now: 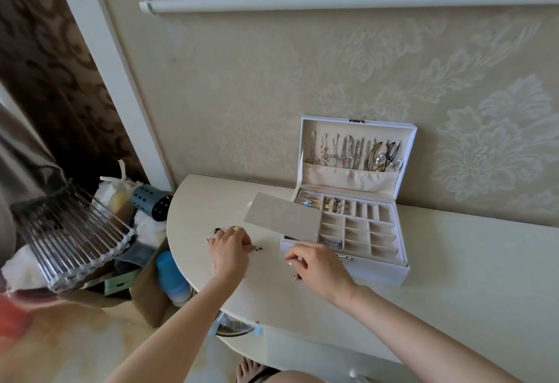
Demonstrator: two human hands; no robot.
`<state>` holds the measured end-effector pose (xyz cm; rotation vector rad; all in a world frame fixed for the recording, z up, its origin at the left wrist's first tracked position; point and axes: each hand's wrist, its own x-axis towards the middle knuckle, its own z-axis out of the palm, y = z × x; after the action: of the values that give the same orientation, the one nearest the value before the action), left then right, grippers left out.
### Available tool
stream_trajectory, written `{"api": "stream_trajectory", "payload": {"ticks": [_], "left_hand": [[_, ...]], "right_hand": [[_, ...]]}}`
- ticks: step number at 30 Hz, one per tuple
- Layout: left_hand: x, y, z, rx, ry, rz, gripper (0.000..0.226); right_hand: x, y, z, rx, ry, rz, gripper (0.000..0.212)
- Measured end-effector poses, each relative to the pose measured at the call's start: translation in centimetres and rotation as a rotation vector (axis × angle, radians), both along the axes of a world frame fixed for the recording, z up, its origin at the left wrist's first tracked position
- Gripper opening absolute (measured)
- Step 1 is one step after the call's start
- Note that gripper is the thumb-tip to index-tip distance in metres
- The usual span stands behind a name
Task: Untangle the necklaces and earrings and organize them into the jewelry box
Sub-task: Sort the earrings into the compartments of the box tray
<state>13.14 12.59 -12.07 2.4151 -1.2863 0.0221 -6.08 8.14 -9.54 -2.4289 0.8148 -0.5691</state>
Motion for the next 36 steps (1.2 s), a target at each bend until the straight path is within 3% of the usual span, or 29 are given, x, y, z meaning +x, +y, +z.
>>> {"api": "stream_trajectory", "payload": {"ticks": [3,7,11,14,17,19,22,26,29,36], "left_hand": [[-1.8,1.5,0.7,-0.202,0.087,-0.037,0.013],[-3.9,3.1,1.7,-0.271,0.566,-0.116,0.010],[-5.3,3.8,2.5,-0.321,0.800,-0.179,0.014],[-5.4,3.8,2.9,-0.370,0.861,-0.178,0.018],[-3.9,3.3,2.9,-0.455,0.771,-0.087,0.012],[-1.4,2.7,2.6,-0.479,0.538,0.078,0.007],[3.1,1.6,1.9,-0.268,0.131,0.278,0.015],[6.2,-0.4,1.3,0.048,0.052,0.268,0.028],[6.9,-1.6,0.8,0.172,-0.024,0.176,0.031],[6.6,-2.0,0.4,0.159,-0.102,0.170,0.016]], "right_hand": [[0.5,-0.2,0.1,0.004,-0.043,-0.013,0.028],[0.9,0.1,0.2,0.010,-0.005,0.044,0.044],[1.0,0.3,0.4,0.070,-0.078,0.046,0.030],[1.0,0.3,0.6,0.112,-0.126,0.040,0.018],[0.9,0.3,0.7,0.088,-0.118,0.008,0.020],[0.8,0.3,0.8,0.082,-0.107,-0.013,0.020],[0.7,0.4,1.1,0.121,-0.127,-0.025,0.016],[0.8,0.5,1.1,0.146,-0.144,-0.033,0.015],[0.7,0.4,1.1,0.134,-0.134,-0.051,0.014],[0.2,0.3,1.5,0.253,-0.182,-0.110,0.010]]}}
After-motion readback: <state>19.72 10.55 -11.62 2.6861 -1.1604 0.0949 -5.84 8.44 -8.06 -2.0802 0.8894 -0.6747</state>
